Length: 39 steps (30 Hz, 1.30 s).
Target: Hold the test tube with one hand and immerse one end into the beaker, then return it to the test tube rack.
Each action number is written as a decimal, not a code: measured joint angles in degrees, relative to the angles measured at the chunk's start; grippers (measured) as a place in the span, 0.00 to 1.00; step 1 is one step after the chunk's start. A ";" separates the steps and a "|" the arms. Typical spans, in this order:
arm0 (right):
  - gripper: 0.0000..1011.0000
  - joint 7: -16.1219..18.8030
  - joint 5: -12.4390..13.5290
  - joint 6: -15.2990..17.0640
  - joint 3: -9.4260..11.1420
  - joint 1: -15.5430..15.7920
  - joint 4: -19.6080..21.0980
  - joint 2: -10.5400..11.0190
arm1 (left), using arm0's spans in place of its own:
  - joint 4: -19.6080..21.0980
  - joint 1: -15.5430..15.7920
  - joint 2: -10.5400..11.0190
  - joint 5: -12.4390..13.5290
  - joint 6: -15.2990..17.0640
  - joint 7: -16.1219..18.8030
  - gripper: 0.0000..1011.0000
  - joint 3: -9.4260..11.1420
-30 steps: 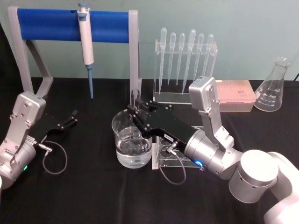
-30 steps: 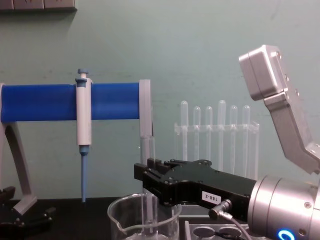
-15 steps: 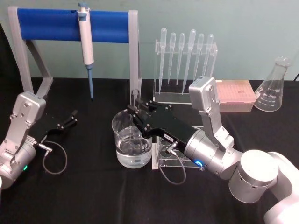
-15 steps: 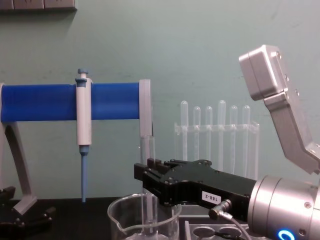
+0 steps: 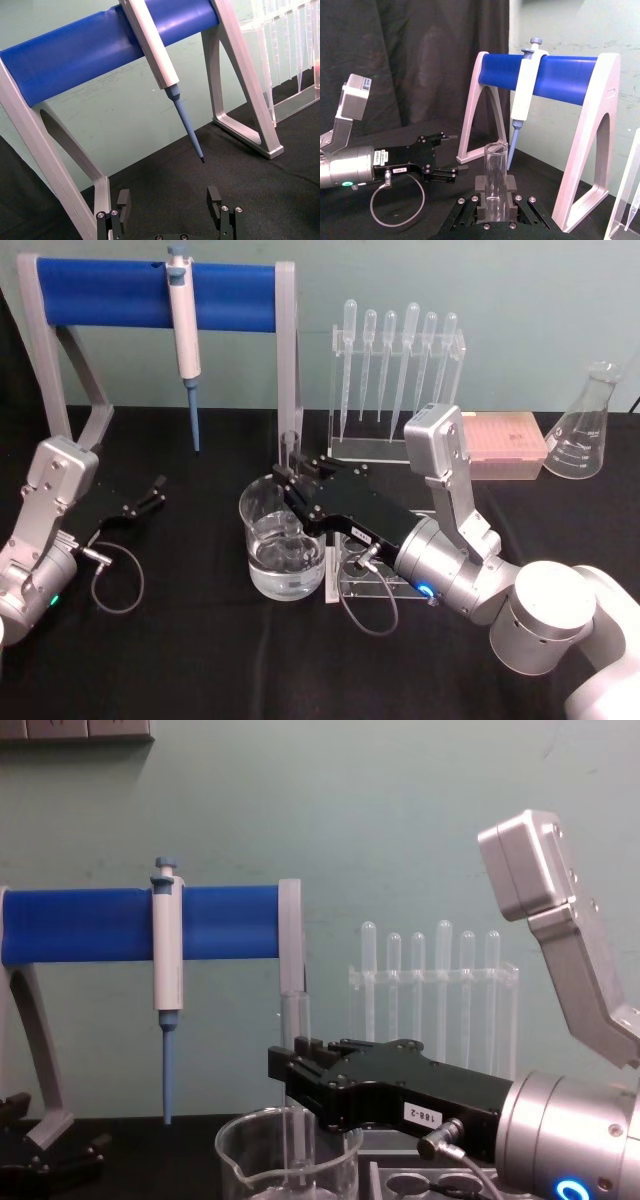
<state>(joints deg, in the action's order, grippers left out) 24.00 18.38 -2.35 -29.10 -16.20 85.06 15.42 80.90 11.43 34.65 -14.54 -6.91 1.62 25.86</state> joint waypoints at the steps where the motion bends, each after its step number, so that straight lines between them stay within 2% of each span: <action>1: 0.22 0.00 0.00 0.00 0.00 0.00 0.00 0.00 | 0.00 0.00 0.00 0.00 0.00 0.00 0.99 0.00; 39: 0.22 0.00 0.00 0.00 0.00 0.00 0.00 0.00 | 0.00 0.00 0.00 0.00 0.00 0.00 0.99 0.00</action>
<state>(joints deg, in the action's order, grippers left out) 24.01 18.38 -2.35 -29.10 -16.20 85.06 15.42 80.90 11.43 34.64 -14.55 -6.91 1.62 25.86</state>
